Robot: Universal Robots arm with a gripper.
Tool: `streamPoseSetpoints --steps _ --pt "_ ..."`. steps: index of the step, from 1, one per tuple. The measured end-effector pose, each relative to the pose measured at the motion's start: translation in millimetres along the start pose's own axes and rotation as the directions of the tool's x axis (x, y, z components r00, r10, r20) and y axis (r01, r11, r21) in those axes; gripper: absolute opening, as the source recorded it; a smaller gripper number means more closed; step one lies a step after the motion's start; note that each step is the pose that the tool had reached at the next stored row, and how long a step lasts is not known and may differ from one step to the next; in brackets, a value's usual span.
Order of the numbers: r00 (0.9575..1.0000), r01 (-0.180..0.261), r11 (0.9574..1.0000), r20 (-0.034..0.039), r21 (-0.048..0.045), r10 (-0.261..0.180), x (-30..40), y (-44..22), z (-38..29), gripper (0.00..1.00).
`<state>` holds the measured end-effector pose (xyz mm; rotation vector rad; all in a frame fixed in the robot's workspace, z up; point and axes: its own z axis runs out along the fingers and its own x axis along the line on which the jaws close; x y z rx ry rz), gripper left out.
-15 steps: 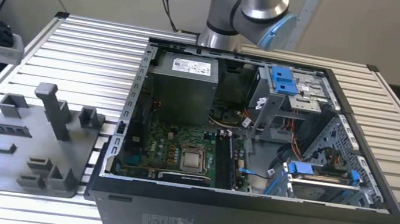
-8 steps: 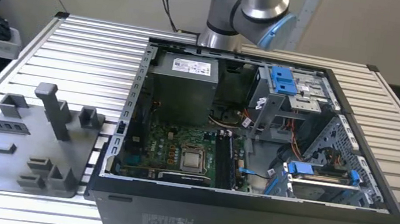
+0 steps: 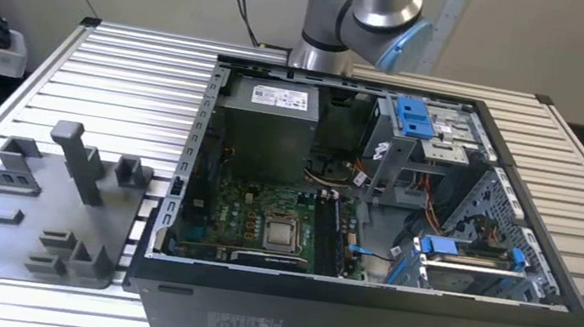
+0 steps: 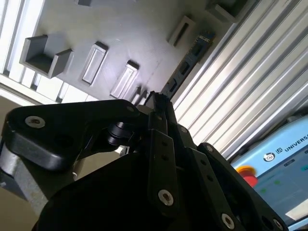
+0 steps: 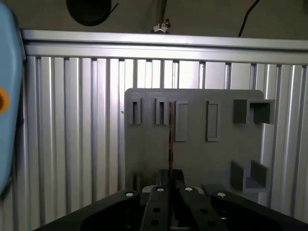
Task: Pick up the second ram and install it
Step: 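Pick up the second ram and move it above second insertion slot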
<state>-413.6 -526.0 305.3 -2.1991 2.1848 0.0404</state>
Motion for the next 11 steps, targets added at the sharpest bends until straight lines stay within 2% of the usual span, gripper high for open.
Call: streamPoseSetpoints --steps 11 --pt "1.0 0.0 1.0 0.0 0.0 0.0 -0.6 0.2 -13.5 0.14"
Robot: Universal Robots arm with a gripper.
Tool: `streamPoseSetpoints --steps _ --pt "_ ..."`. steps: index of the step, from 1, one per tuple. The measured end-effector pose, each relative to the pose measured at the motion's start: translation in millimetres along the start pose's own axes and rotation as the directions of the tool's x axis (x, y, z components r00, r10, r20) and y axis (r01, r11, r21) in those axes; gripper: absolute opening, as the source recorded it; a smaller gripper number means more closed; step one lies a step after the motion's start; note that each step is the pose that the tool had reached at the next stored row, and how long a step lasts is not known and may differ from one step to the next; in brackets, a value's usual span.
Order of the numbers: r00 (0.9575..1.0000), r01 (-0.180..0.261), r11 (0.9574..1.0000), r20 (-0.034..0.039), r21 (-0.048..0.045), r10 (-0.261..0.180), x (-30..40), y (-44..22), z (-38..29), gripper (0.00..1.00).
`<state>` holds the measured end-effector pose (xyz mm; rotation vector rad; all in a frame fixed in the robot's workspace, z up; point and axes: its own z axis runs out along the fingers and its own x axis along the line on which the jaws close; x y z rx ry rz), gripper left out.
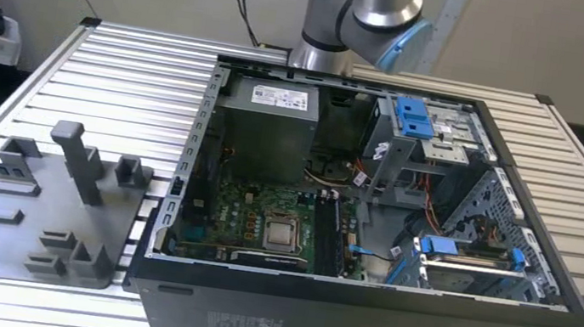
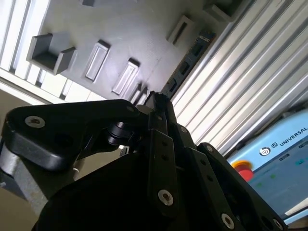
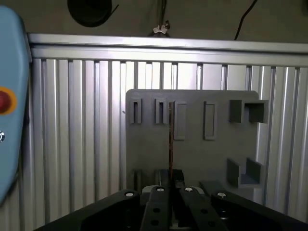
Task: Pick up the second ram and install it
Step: 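Pick up the second ram and move it above second insertion slot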
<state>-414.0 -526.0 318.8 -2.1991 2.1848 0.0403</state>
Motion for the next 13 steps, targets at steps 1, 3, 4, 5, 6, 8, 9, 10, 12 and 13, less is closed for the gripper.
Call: streamPoseSetpoints --steps 1,3,4,5,6,8,9,10,12,13 --pt "1.0 0.0 1.0 0.0 0.0 0.0 -0.1 0.1 -1.2 0.14" --pt "1.0 0.0 1.0 0.0 0.0001 0.0 -0.2 0.2 -3.4 0.14" --pt "1.0 0.0 1.0 0.0 0.0001 0.0 -0.2 0.2 -4.5 0.14" --pt "1.0 0.0 1.0 0.0 0.0001 0.0 -0.3 0.2 -5.7 0.14" --pt "1.0 0.0 1.0 0.0 0.0 0.0 -0.4 0.2 -7.0 0.14" --pt "1.0 0.0 1.0 -0.0001 0.0 0.0 -0.5 0.1 -9.4 0.14" --pt "1.0 0.0 1.0 0.0 0.0001 0.0 -0.5 0.2 -10.3 0.14" --pt "1.0 0.0 1.0 0.0001 0.0003 0.0 -0.5 0.3 -11.1 0.14" --pt "1.0 0.0 1.0 -0.0001 0.0002 0.0 -0.6 0.5 -13.3 0.14" --pt "1.0 0.0 1.0 0.0 0.0002 0.0 -0.7 0.7 -14.5 0.14"
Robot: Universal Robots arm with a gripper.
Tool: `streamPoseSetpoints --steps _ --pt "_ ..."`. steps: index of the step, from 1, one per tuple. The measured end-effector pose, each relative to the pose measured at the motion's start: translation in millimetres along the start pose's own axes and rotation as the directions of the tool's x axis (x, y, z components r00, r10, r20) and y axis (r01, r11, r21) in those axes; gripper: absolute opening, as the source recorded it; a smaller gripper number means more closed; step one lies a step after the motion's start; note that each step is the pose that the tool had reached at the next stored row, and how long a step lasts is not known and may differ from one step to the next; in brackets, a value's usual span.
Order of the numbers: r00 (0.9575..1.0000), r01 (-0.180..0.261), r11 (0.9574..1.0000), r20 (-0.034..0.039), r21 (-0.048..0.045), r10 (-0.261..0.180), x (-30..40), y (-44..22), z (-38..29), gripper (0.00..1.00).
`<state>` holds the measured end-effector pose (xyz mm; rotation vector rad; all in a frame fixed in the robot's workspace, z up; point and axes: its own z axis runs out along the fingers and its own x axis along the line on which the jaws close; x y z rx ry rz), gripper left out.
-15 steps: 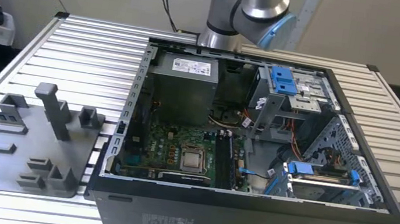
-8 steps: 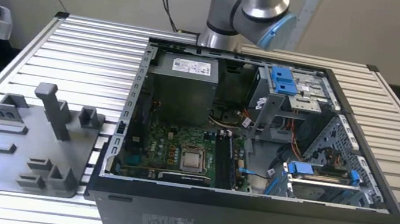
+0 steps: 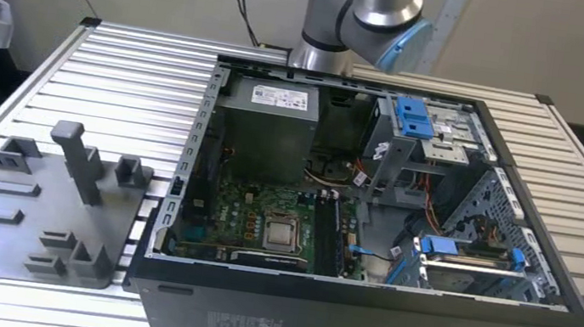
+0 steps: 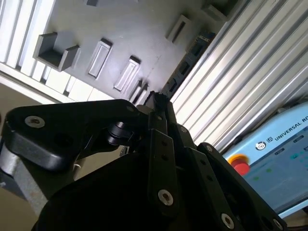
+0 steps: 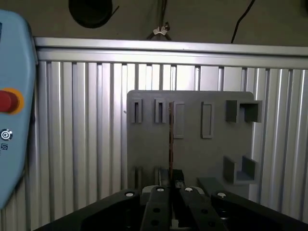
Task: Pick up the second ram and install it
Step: 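Pick up the second ram and move it above second insertion slot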
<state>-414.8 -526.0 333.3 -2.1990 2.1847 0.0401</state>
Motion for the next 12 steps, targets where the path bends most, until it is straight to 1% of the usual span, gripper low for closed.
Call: streamPoseSetpoints --steps 12 --pt "1.0 0.0 1.0 0.0001 0.0002 0.0 -0.9 -0.1 -19.7 0.14"
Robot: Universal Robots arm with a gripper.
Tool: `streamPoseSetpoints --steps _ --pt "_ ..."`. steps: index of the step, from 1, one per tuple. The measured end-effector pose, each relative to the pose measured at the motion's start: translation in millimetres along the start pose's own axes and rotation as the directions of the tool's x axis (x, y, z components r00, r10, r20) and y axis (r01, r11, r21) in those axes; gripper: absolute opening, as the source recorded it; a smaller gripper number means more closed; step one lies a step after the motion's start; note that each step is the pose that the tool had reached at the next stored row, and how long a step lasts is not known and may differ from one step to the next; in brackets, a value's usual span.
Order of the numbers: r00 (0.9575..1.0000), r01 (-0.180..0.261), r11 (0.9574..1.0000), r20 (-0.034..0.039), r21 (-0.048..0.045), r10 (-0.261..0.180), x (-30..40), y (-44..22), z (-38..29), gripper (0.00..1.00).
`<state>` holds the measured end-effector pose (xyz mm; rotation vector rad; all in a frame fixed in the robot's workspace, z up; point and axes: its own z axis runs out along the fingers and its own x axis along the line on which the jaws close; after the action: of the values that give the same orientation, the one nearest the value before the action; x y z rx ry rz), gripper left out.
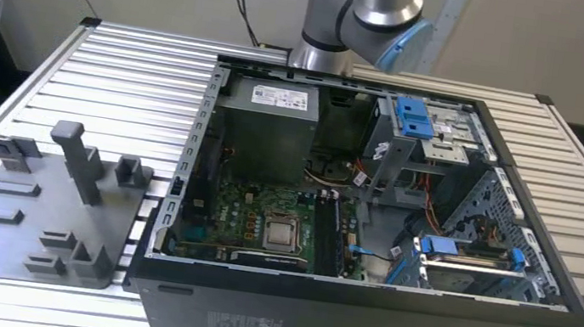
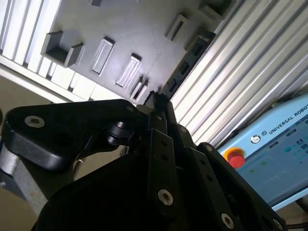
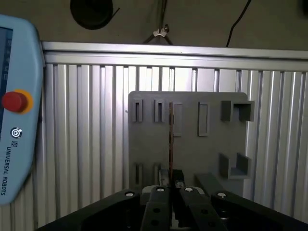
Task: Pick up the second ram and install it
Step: 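Pick up the second ram and move it above second insertion slot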
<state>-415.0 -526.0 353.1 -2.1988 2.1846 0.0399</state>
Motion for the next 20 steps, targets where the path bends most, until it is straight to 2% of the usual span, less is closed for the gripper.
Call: streamPoseSetpoints --steps 6,13,20 --pt "1.0 0.0 1.0 0.0 0.0 0.0 -0.4 -0.1 -8.0 0.14" --pt "1.0 0.0 1.0 0.0 -0.0001 0.0 -0.6 -0.2 -13.3 0.14" --pt "1.0 0.0 1.0 -0.0001 -0.0001 0.0 -1.2 -0.2 -24.3 0.14"
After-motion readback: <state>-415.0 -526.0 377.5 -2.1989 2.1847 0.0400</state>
